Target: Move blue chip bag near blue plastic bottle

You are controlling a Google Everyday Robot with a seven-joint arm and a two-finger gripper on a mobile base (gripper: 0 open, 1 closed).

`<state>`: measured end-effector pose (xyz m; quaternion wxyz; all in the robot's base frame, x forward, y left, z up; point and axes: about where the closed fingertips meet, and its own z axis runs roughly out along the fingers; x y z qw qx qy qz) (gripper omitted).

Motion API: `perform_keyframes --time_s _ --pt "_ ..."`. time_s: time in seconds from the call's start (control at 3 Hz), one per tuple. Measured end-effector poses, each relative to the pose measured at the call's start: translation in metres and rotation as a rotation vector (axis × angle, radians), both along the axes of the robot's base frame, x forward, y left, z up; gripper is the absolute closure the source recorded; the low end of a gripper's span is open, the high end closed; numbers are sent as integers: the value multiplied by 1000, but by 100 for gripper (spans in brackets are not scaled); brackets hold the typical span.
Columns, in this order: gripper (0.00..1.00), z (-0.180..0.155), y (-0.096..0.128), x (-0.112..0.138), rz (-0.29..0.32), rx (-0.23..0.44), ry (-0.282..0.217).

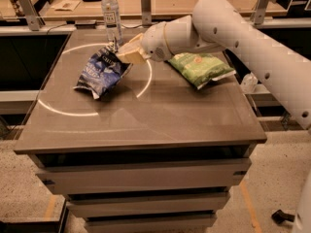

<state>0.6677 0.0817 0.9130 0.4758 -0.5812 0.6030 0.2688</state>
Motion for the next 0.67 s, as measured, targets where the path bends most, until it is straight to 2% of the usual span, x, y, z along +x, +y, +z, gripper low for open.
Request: perform_keyframes --time_s 0.67 --pt "100 22 -5 38 -177 26 25"
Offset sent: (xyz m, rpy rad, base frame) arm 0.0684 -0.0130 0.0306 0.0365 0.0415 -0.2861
